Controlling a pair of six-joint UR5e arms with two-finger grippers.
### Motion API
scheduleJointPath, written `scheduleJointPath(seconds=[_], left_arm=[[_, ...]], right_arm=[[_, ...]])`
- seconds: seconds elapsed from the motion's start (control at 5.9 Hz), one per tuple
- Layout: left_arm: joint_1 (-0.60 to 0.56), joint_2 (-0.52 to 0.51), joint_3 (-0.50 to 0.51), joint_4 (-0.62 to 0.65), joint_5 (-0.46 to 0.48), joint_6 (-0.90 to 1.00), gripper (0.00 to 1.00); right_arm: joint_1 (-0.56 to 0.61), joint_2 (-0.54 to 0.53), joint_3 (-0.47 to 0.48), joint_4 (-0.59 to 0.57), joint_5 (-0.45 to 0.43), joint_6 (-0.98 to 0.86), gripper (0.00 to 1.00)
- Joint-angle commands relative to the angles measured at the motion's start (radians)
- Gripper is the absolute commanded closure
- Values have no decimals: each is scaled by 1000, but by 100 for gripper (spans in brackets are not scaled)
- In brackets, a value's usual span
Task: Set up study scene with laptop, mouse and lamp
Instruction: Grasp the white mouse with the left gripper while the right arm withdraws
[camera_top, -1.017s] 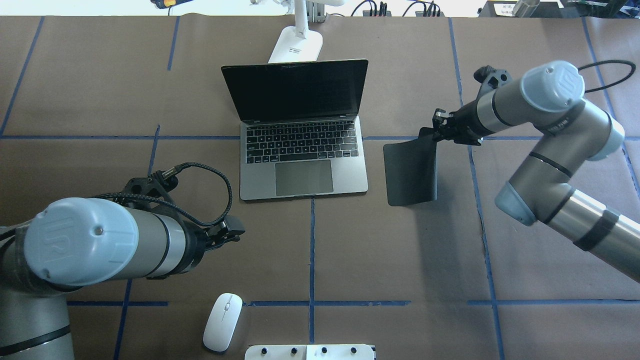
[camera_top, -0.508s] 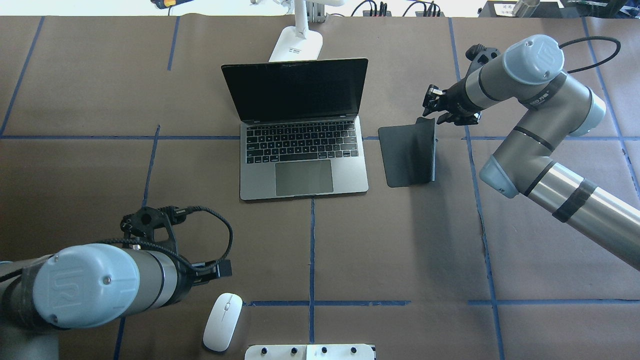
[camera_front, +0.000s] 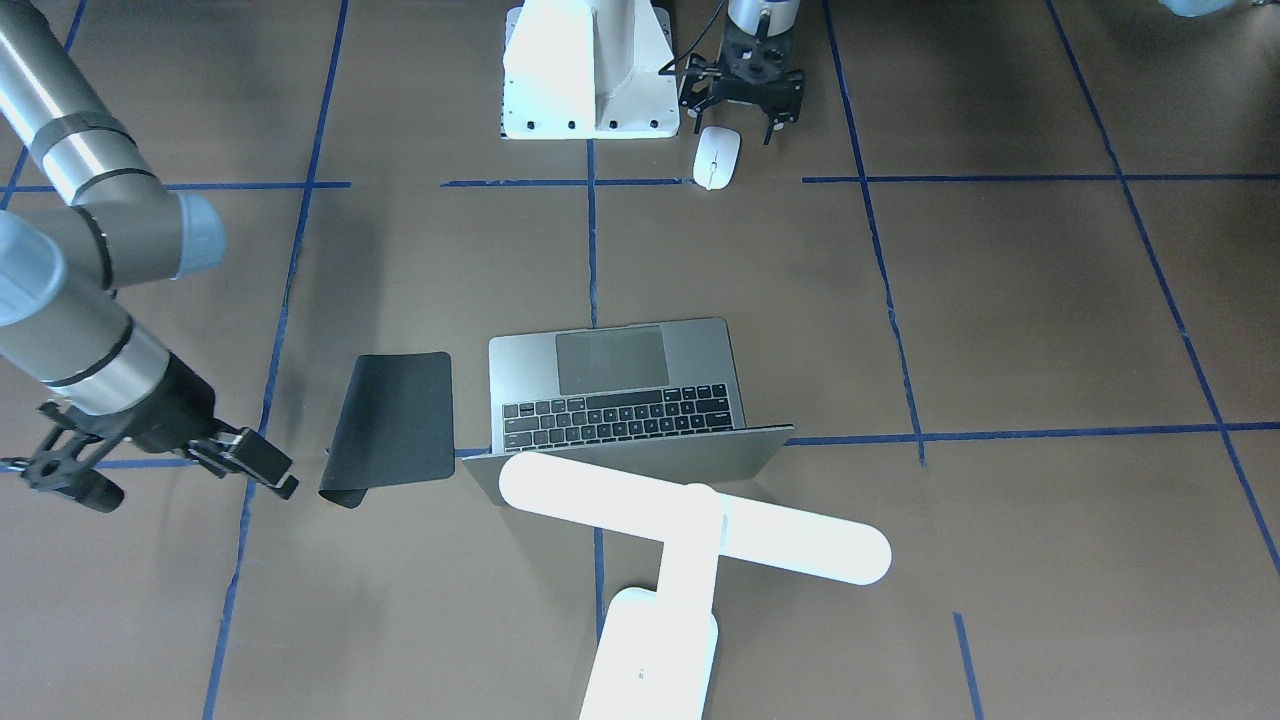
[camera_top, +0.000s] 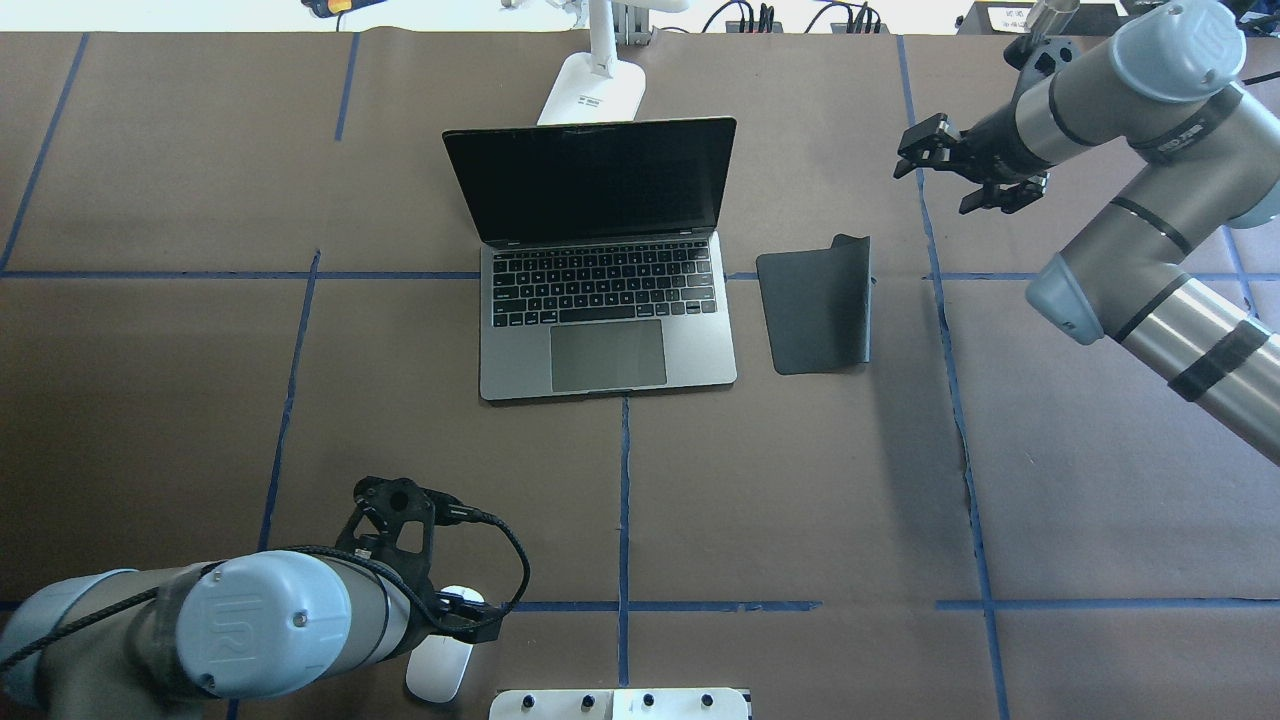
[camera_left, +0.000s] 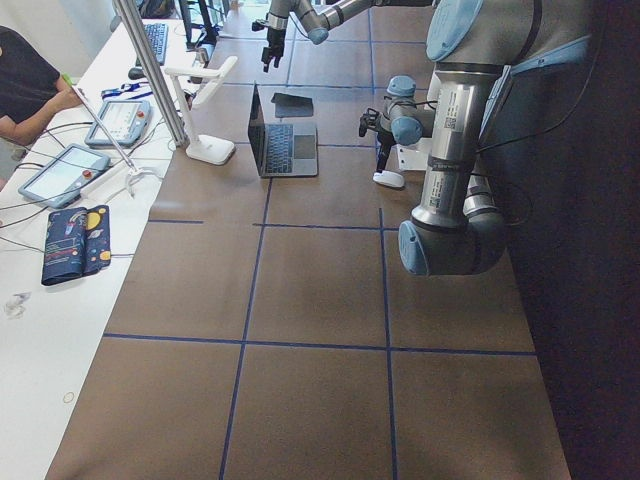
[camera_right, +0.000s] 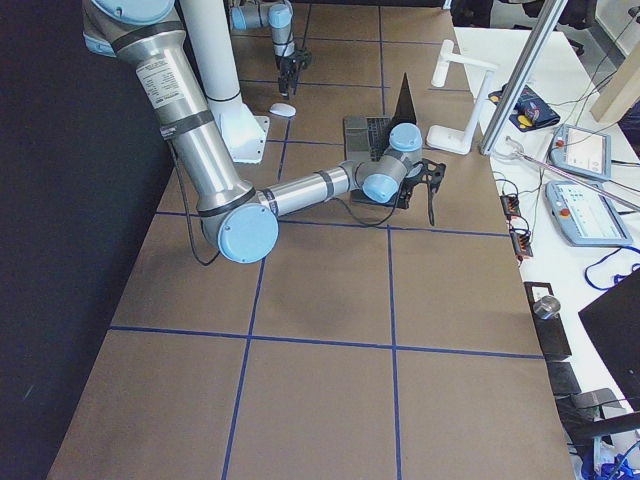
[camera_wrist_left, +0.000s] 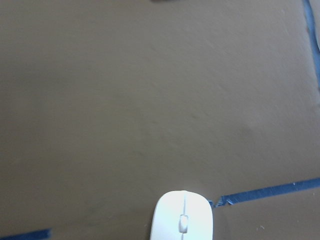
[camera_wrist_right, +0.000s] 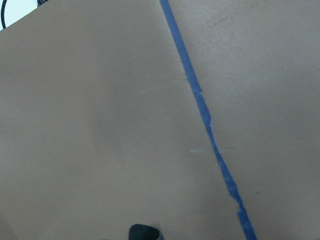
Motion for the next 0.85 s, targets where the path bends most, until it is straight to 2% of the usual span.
scheduleJointPath(seconds=[0.0,0.17,0.34,0.68], left_arm=[[1,-3,86,-100,-10,67,0],[-6,-3,71,-42,-14,163,0],[-5,-10,54,-3,-14,165,0],[4,-26,67,-9,-17,158,0]], right_arm=[[37,-37,2,4,41,-52,0],[37,-39,3,4,41,-52,0],[37,-37,3,4,41,-52,0],[35,-36,2,4,41,-52,0]])
